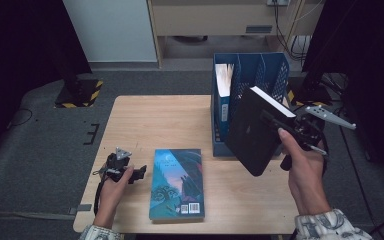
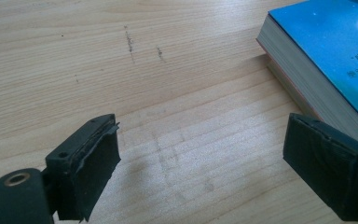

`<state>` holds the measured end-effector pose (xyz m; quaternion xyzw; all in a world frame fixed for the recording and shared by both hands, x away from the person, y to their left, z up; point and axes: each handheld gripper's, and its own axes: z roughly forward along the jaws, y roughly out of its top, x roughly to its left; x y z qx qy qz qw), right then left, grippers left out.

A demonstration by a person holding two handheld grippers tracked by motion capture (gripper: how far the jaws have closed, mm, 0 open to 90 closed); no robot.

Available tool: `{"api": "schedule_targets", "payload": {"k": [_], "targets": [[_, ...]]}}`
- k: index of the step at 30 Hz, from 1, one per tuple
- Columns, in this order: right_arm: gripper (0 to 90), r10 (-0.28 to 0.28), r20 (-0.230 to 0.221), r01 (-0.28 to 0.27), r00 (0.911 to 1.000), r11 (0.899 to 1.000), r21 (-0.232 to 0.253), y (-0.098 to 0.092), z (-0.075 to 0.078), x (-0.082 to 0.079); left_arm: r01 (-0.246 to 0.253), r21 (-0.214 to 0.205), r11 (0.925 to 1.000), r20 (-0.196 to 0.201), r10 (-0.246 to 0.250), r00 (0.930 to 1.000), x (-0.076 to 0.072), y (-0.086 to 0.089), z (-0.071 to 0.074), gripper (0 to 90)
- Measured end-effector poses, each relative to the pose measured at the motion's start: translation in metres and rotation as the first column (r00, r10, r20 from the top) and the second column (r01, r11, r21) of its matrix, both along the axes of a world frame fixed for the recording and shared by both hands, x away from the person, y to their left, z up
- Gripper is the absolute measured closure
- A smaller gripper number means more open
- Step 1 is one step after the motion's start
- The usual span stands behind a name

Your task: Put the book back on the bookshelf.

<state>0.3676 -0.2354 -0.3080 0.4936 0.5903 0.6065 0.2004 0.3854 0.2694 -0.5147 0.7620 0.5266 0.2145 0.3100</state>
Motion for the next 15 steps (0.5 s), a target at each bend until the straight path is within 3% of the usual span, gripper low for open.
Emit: {"api": "schedule_targets", "payload": {"k": [5, 15], "targets": [[53.0, -0.043, -0.001, 0.043, 0.9991, 0.999, 0.010, -0.011, 0.005, 0.010, 0.007, 0.003, 1.0000, -0.002, -0.007, 1.0000, 0.000, -0.001, 0.000, 9.9], [53.0, -0.109, 0.002, 0.109, 0.9941, 0.994, -0.016, -0.022, 0.013, 0.034, 0.008, 0.005, 1.0000, -0.006, -0.008, 1.0000, 0.000, -0.001, -0.001, 9.9]]}}
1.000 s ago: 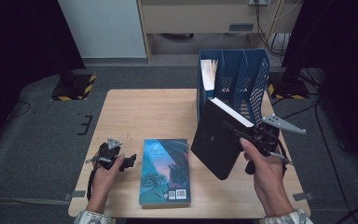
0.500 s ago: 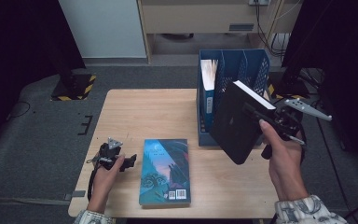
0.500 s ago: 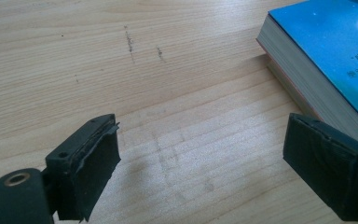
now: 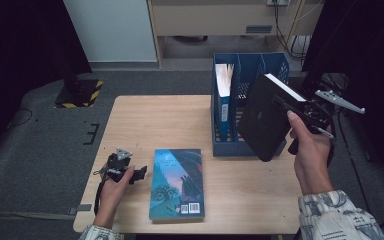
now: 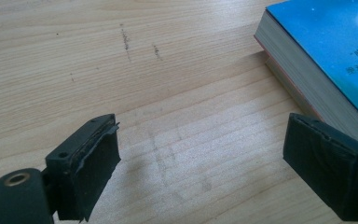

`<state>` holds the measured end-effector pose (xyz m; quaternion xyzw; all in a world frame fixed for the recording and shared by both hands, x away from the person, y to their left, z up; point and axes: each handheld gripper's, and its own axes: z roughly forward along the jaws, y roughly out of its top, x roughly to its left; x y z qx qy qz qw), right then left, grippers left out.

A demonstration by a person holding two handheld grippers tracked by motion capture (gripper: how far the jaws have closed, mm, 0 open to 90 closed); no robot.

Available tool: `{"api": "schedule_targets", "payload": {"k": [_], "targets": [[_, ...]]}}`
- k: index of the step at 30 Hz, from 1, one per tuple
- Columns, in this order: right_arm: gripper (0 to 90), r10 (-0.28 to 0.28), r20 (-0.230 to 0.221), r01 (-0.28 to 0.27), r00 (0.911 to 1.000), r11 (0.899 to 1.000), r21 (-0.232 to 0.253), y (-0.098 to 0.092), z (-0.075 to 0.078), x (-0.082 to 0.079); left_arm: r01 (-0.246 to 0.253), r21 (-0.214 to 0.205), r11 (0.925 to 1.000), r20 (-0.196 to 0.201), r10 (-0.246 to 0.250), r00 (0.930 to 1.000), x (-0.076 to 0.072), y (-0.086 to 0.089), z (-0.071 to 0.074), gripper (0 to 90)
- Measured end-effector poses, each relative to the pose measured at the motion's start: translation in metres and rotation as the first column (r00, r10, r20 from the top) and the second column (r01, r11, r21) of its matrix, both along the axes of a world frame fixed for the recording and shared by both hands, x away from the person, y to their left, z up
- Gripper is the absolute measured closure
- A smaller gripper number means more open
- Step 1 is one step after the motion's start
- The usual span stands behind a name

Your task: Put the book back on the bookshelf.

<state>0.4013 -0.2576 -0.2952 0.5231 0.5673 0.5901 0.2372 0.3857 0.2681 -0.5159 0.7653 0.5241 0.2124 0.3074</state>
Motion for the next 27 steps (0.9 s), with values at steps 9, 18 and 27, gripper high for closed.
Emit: {"api": "schedule_targets", "payload": {"k": [9, 18, 27], "targets": [[53.0, -0.036, -0.005, 0.036, 0.9994, 0.999, -0.010, -0.005, 0.007, 0.015, 0.000, -0.002, 1.0000, 0.001, 0.000, 1.0000, 0.000, 0.000, 0.000, 9.9], [53.0, -0.077, -0.008, 0.077, 0.9970, 0.997, -0.028, -0.016, 0.007, 0.019, -0.009, -0.004, 1.0000, -0.005, 0.009, 0.9999, 0.000, 0.001, -0.001, 9.9], [53.0, -0.100, 0.002, 0.100, 0.9950, 0.994, -0.041, -0.028, 0.006, 0.015, -0.030, -0.016, 0.9994, -0.002, 0.030, 0.9996, 0.001, 0.006, -0.001, 9.9]]}}
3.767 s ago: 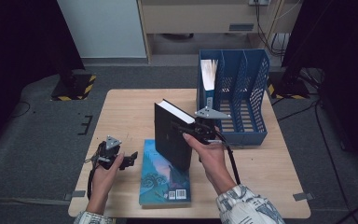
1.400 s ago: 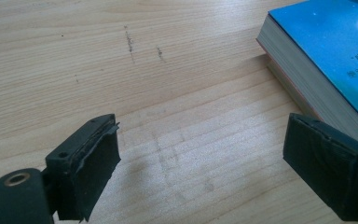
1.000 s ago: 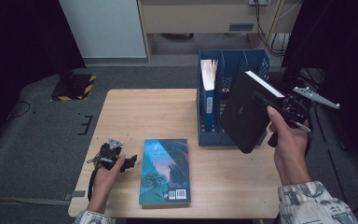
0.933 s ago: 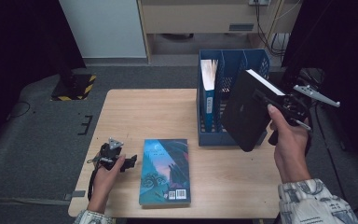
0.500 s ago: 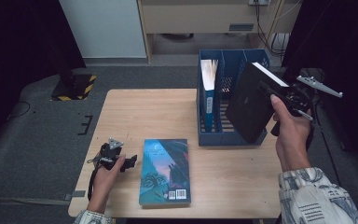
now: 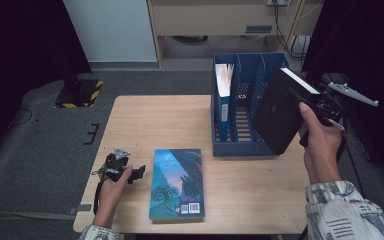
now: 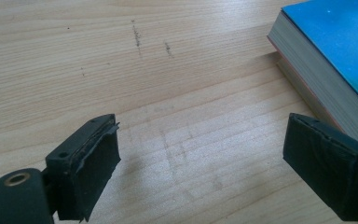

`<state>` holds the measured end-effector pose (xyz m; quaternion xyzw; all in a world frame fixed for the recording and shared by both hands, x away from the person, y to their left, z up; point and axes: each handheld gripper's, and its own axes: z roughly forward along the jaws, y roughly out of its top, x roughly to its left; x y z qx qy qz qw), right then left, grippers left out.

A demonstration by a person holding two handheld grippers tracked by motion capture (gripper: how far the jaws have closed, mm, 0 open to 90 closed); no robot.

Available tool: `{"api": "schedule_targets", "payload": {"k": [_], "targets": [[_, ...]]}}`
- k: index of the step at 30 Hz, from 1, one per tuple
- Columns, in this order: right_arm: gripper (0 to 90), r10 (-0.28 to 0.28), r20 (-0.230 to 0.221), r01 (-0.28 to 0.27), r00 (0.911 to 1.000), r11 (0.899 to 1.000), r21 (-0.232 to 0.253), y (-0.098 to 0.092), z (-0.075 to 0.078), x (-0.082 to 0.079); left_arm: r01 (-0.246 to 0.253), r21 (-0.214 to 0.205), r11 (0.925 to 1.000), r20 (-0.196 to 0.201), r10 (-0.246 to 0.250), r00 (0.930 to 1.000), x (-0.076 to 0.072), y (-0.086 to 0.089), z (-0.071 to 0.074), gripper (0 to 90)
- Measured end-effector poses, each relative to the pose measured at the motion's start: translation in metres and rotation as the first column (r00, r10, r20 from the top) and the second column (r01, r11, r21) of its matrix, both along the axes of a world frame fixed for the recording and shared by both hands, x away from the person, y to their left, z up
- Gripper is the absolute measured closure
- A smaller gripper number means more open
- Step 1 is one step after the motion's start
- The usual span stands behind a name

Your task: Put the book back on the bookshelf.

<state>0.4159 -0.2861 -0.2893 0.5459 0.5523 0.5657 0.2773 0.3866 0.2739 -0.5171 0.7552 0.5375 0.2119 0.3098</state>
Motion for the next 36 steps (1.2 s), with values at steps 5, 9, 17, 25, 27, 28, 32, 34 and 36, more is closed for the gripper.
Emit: {"api": "schedule_targets", "payload": {"k": [5, 9, 17, 25, 27, 28, 32, 34, 36], "targets": [[53.0, -0.017, -0.003, 0.017, 0.9999, 1.000, 0.008, -0.007, 0.000, -0.002, 0.004, 0.003, 1.0000, -0.002, -0.004, 1.0000, 0.000, -0.001, 0.000, 9.9], [53.0, -0.027, 0.002, 0.027, 0.9996, 1.000, -0.004, -0.012, 0.001, -0.002, 0.003, 0.003, 1.0000, -0.003, -0.003, 1.0000, 0.000, -0.001, 0.000, 9.9], [53.0, -0.057, 0.009, 0.057, 0.9983, 0.998, -0.026, -0.019, 0.004, 0.005, 0.007, 0.005, 1.0000, -0.006, -0.007, 1.0000, 0.000, -0.002, -0.001, 9.9], [53.1, -0.088, 0.012, 0.089, 0.9960, 0.995, -0.041, -0.018, -0.001, 0.034, 0.011, 0.004, 0.9999, -0.008, -0.010, 0.9999, 0.001, -0.002, -0.001, 9.9], [53.0, -0.091, 0.013, 0.091, 0.9958, 0.994, -0.053, -0.017, -0.003, 0.042, 0.012, 0.005, 0.9999, -0.010, -0.012, 0.9999, 0.001, -0.002, -0.002, 9.9], [53.1, -0.094, 0.012, 0.094, 0.9955, 0.994, -0.062, -0.016, -0.004, 0.047, 0.012, 0.004, 0.9999, -0.009, -0.012, 0.9999, 0.001, -0.002, -0.002, 9.9], [53.1, -0.107, 0.005, 0.107, 0.9943, 0.991, -0.080, -0.013, -0.009, 0.066, 0.012, 0.004, 0.9999, -0.008, -0.012, 0.9999, 0.001, -0.002, -0.002, 9.8], [53.1, -0.112, 0.006, 0.112, 0.9937, 0.989, -0.096, -0.012, -0.011, 0.073, 0.012, 0.003, 0.9999, -0.010, -0.012, 0.9999, 0.001, -0.002, -0.002, 9.9], [53.1, -0.111, 0.006, 0.111, 0.9938, 0.987, -0.117, -0.011, -0.013, 0.079, 0.013, 0.004, 0.9999, -0.009, -0.013, 0.9999, 0.001, -0.002, -0.002, 9.9]]}}
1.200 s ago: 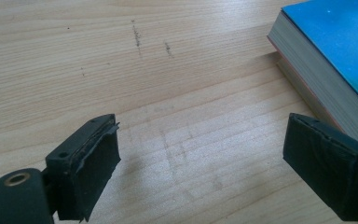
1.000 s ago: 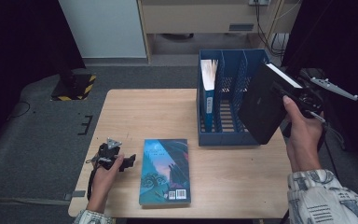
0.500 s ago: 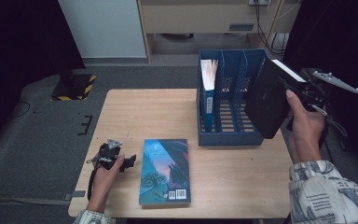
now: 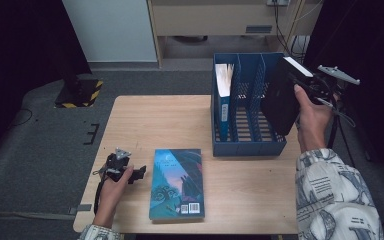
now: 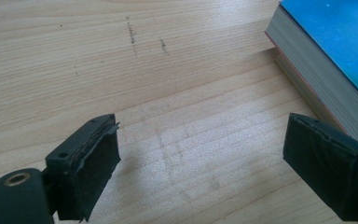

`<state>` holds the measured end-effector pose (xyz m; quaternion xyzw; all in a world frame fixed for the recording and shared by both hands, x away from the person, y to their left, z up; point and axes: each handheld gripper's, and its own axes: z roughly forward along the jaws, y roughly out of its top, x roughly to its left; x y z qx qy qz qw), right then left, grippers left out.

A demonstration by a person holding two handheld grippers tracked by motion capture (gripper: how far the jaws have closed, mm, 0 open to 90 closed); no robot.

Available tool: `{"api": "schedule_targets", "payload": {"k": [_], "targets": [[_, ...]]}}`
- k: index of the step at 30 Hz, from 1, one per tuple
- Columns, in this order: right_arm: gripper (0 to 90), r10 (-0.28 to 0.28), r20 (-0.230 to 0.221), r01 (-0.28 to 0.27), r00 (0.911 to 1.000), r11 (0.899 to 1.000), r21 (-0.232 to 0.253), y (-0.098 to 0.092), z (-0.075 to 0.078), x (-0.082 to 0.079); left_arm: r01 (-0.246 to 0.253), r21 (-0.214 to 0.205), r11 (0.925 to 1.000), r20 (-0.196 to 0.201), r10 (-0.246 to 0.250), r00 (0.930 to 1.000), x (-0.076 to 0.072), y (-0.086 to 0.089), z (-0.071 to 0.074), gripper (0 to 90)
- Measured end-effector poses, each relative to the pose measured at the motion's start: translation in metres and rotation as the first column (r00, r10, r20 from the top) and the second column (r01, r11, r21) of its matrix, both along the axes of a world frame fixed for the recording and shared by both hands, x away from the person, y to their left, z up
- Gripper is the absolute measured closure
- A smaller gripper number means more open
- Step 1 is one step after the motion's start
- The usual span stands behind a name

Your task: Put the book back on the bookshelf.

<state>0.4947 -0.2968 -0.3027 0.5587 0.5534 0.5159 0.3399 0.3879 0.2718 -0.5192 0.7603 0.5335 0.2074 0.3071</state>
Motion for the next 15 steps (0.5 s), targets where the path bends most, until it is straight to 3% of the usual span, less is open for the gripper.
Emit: {"api": "schedule_targets", "payload": {"k": [8, 12, 15], "targets": [[53.1, -0.008, -0.017, 0.008, 0.9998, 1.000, -0.025, 0.003, -0.012, 0.014, 0.004, 0.006, 1.0000, -0.002, -0.004, 1.0000, 0.000, -0.001, 0.000, 9.9], [53.1, -0.010, -0.025, 0.009, 0.9996, 1.000, -0.009, 0.006, -0.016, 0.020, 0.004, 0.005, 1.0000, 0.000, -0.004, 1.0000, 0.000, -0.001, 0.000, 9.9], [53.1, -0.010, -0.038, 0.009, 0.9992, 0.999, -0.033, 0.010, -0.022, 0.025, 0.005, 0.006, 1.0000, -0.001, -0.005, 1.0000, 0.000, -0.001, 0.000, 9.9]]}}
